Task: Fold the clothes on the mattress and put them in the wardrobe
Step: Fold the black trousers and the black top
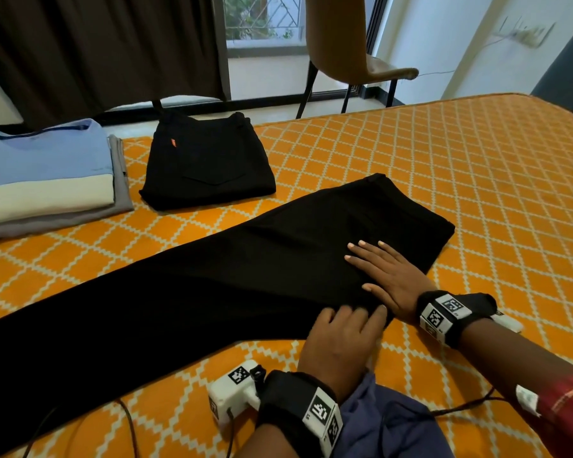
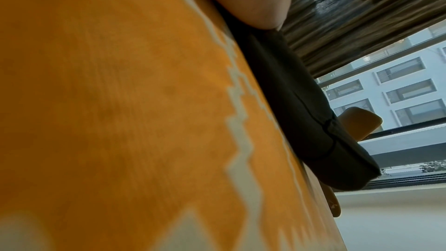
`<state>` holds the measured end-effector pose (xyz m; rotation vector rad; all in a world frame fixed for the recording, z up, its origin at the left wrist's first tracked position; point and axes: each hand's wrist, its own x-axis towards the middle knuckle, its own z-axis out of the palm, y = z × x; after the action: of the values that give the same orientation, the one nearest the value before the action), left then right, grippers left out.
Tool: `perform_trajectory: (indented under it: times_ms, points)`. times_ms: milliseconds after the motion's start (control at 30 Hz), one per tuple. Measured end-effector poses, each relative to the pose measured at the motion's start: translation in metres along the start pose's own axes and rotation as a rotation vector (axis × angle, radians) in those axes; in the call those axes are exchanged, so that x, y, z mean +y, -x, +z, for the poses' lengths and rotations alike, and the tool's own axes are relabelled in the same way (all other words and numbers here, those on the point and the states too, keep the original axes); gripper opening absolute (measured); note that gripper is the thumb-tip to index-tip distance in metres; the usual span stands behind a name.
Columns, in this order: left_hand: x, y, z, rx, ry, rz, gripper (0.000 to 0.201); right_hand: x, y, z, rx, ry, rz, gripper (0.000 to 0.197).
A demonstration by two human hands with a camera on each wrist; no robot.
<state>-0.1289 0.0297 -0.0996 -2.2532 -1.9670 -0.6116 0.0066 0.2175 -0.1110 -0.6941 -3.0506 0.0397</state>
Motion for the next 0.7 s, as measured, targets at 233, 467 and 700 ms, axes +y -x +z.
perform_trajectory:
  times_ms: [233,467,700]
  points:
    - [-0.024,0.001,-0.003,-0.151,-0.057,-0.464,0.081,0.000,-0.002,0.003,-0.016,0.026,0.012,0.062]
    - [-0.033,0.007,-0.006,-0.245,-0.041,-0.423,0.065,-0.021,-0.026,-0.028,-0.150,-0.003,0.136,0.070]
    - [-0.063,0.022,-0.020,-0.102,-0.063,-0.478,0.056,-0.123,-0.052,0.000,-0.099,-0.091,0.180,0.077]
